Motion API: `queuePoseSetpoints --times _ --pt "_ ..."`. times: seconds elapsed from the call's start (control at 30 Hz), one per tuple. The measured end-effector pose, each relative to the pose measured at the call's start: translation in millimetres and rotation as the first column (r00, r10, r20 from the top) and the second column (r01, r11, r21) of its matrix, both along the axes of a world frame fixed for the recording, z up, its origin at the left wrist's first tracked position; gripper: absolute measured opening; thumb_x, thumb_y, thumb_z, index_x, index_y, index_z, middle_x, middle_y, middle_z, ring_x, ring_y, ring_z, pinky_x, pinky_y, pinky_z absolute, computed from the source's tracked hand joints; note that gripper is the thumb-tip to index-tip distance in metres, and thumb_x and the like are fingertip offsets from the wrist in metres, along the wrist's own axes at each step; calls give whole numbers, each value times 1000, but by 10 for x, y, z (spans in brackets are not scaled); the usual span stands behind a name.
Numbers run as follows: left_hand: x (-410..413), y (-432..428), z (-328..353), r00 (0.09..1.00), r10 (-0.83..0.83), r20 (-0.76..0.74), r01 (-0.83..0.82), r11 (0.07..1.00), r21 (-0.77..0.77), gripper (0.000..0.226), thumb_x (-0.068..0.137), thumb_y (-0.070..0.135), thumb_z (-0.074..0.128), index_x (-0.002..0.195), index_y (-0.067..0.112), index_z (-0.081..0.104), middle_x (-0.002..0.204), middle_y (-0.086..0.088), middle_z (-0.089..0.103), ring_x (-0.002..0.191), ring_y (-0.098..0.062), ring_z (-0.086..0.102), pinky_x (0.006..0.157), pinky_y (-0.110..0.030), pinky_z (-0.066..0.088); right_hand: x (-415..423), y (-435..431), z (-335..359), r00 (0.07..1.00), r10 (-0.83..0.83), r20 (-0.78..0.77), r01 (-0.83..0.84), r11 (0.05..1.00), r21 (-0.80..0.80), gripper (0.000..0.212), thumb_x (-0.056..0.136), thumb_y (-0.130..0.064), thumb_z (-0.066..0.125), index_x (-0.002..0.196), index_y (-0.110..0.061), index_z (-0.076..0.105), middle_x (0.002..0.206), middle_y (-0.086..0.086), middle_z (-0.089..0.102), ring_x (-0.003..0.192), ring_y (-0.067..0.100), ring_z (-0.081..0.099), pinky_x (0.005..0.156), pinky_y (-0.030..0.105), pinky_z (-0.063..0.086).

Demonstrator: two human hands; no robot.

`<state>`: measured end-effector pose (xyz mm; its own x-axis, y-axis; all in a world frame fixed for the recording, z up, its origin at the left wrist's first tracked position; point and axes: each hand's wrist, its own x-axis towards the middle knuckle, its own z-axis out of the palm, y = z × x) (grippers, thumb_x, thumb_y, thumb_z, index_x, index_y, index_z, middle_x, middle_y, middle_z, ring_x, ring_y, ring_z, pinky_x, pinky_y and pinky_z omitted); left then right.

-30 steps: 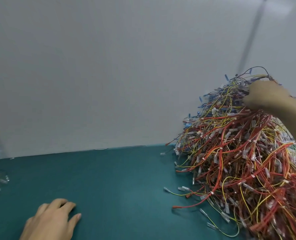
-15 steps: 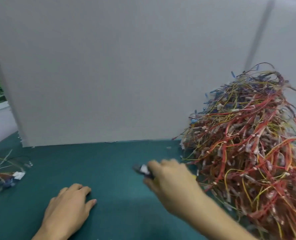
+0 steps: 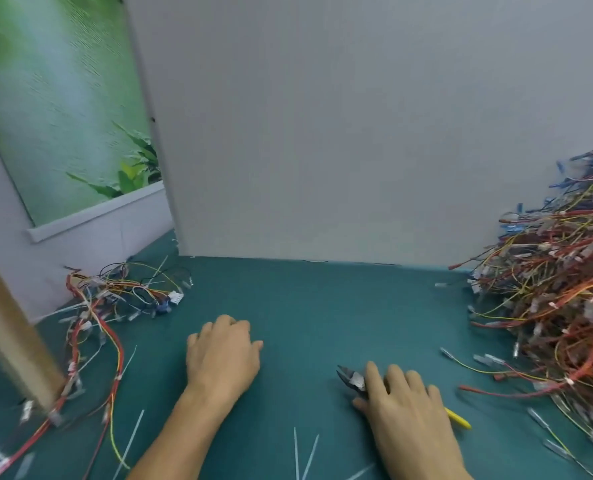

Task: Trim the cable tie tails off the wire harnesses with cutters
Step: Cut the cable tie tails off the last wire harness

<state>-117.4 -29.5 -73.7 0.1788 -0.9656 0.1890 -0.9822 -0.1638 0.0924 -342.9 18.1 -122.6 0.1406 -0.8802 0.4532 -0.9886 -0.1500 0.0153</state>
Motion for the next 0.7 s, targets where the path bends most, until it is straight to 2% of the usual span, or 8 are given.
queuePoseSetpoints --times 0.07,0.1,0.17,0.33,0.47,0.57,0.63,0.7 --pt "150 -6 75 988 152 -24 -153 987 -51 39 94 48 46 120 24 59 130 0 53 119 -25 49 95 -39 38 -7 -16 -33 999 24 -24 -26 996 -89 43 60 -40 85 81 -3 75 59 10 53 46 31 50 40 35 37" --pt "241 -2 117 973 226 -38 -228 972 -57 41 93 49 46 123 22 58 133 -4 51 122 -27 47 97 -41 36 -16 -27 -46 999 29 -34 -33 990 -138 40 71 -42 67 81 -3 75 59 10 52 46 31 50 40 35 36" --pt "424 19 165 936 350 -41 -351 935 -40 46 93 48 46 127 18 54 138 -12 45 128 -32 40 103 -45 32 -26 -41 -78 999 42 -13 -44 983 -180 48 75 -39 42 81 -4 74 59 9 52 47 31 49 41 35 36" --pt "817 85 117 869 493 -45 -494 855 -161 58 86 37 62 134 10 44 146 -24 27 136 -39 20 110 -51 18 -21 -56 -119 999 49 -13 -51 972 -228 51 74 -38 38 80 -3 75 60 11 54 46 31 51 41 34 38" --pt "1088 65 115 774 594 -218 -594 801 73 78 85 36 66 141 2 25 138 -24 43 124 -42 43 99 -48 35 -18 -57 -129 999 48 -15 -51 970 -236 50 74 -39 39 80 -4 74 59 11 53 46 31 50 41 35 38" --pt "1188 67 90 760 617 -206 -606 786 121 46 88 24 58 128 4 47 124 -19 58 110 -37 57 88 -41 41 -19 -55 -127 998 62 8 -58 967 -247 42 74 -39 39 89 -7 61 59 11 52 46 30 49 42 35 37" --pt "1209 51 126 785 574 -232 -582 812 42 25 91 20 53 112 8 61 116 -19 62 103 -36 59 83 -40 45 -12 -59 -127 998 67 13 -62 971 -233 41 74 -39 39 88 -7 61 59 11 51 46 30 49 42 34 36" --pt "1182 28 215 844 436 -311 -486 868 -102 20 94 18 51 106 9 64 113 -21 64 101 -40 60 83 -43 47 -8 -60 -121 998 65 6 -62 974 -220 39 74 -39 39 88 -8 59 60 10 51 46 29 49 43 33 35"
